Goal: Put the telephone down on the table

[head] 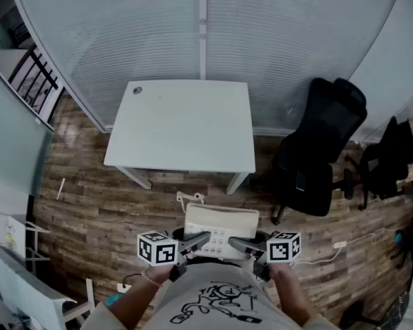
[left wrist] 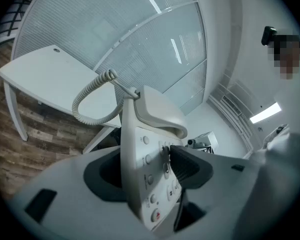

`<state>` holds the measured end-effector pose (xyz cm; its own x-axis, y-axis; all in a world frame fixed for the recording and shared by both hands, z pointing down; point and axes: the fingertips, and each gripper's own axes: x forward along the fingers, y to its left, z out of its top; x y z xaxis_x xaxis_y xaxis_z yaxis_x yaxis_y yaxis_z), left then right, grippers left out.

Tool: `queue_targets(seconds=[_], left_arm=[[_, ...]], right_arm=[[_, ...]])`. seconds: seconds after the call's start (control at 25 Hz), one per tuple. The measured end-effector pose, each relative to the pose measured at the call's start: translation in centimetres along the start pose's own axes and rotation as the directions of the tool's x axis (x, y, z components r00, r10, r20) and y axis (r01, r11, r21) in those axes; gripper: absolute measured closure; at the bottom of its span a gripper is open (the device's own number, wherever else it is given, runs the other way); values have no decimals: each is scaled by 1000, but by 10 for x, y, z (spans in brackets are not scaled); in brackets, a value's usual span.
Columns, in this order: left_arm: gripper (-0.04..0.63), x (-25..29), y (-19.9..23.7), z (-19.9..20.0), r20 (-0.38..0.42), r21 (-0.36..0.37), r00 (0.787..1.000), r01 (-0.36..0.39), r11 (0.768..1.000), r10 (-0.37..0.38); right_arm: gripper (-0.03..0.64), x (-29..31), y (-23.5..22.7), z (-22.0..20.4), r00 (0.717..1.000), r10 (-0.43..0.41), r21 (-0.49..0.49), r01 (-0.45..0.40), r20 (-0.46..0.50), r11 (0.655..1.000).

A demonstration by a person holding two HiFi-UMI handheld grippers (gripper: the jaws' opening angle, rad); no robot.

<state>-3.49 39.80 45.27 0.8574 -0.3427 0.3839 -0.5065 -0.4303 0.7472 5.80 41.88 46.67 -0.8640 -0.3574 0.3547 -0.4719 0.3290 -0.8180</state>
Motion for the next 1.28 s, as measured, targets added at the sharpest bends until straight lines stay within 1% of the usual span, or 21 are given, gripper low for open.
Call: queue_targets(seconds=[0.32, 0.6, 0.92, 1.08, 1.28], left_arm=[[339, 5, -2, -1, 1, -13, 1000, -8, 1000, 8], [339, 9, -4, 2, 13, -16, 1000, -15, 1000, 15], [339, 24, -12, 6, 16, -16, 1000, -17, 1000, 17], [339, 32, -18, 7, 29, -11, 999, -21, 1000, 21], [339, 38, -22, 7, 47, -19, 999, -25, 1000, 26]], right_arm=[[305, -5, -5, 2, 1000, 1, 2, -1, 1, 1000], [304, -8, -9, 5, 1000, 9, -25, -9, -3, 1000], [304, -21, -18, 14, 1000, 14, -21, -14, 1, 1000], [304, -28, -22, 17, 1000, 24, -15, -24, 0, 1000], [304, -35, -26, 21, 1000, 29, -30, -29, -10, 999]])
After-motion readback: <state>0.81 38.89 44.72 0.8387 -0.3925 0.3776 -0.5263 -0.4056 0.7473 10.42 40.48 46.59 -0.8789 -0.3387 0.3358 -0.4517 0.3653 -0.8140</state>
